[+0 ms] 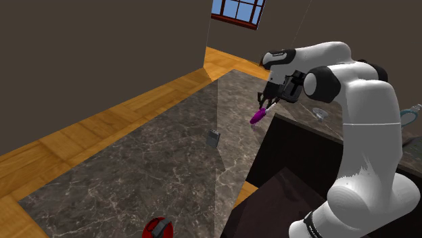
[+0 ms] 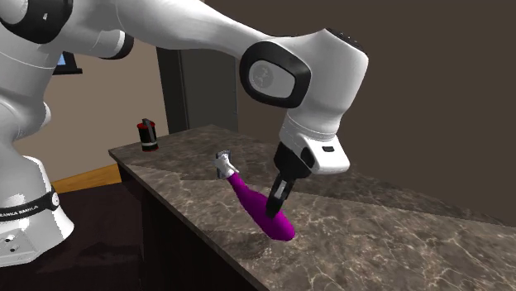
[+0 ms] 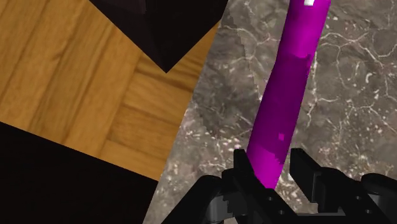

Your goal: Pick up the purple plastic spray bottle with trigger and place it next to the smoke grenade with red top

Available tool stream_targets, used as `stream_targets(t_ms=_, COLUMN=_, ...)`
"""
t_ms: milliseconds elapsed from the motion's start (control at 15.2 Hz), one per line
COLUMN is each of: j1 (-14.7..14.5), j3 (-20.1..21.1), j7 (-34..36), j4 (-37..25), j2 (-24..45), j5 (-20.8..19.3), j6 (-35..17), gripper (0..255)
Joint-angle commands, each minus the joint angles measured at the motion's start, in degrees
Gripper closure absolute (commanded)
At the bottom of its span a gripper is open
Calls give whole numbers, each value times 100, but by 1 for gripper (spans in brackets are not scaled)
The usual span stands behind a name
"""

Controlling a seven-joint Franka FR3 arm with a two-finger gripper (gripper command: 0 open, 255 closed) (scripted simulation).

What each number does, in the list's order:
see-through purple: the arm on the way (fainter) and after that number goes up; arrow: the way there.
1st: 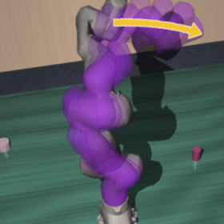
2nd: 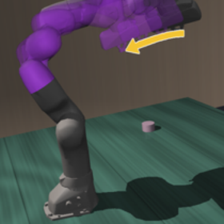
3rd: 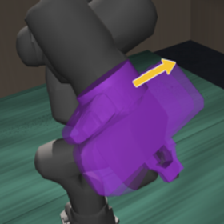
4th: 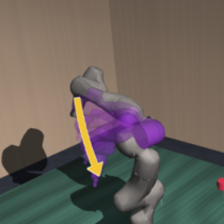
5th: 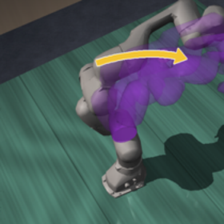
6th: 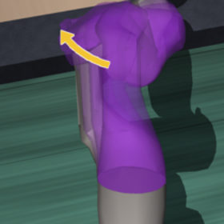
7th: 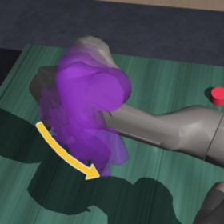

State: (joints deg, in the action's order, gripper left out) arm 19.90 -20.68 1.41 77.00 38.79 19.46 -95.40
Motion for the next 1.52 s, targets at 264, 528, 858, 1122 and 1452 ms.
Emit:
stream_targets(t_ms=264, j1=14, j3=-27, j7=76, j4=-254, j2=-134, j5=-50, j6=372, gripper=255)
stream_targets(t_ms=528, j1=34, j3=-40, j7=125, j4=-458, j2=-201, j5=-76, j6=632, gripper=255)
stream_targets(t_ms=858, j1=72, j3=-51, j7=187, j4=-765, j2=-252, j5=-97, j6=978, gripper=255)
stream_targets(t_ms=1122, j1=115, j3=-54, j7=238, j4=-1060, j2=-264, j5=-103, j6=1273, gripper=255)
stream_targets(t_ms=1452, j1=188, j3=-49, j7=307, j4=-1503, j2=-234, j5=-95, j6=1672, gripper=255)
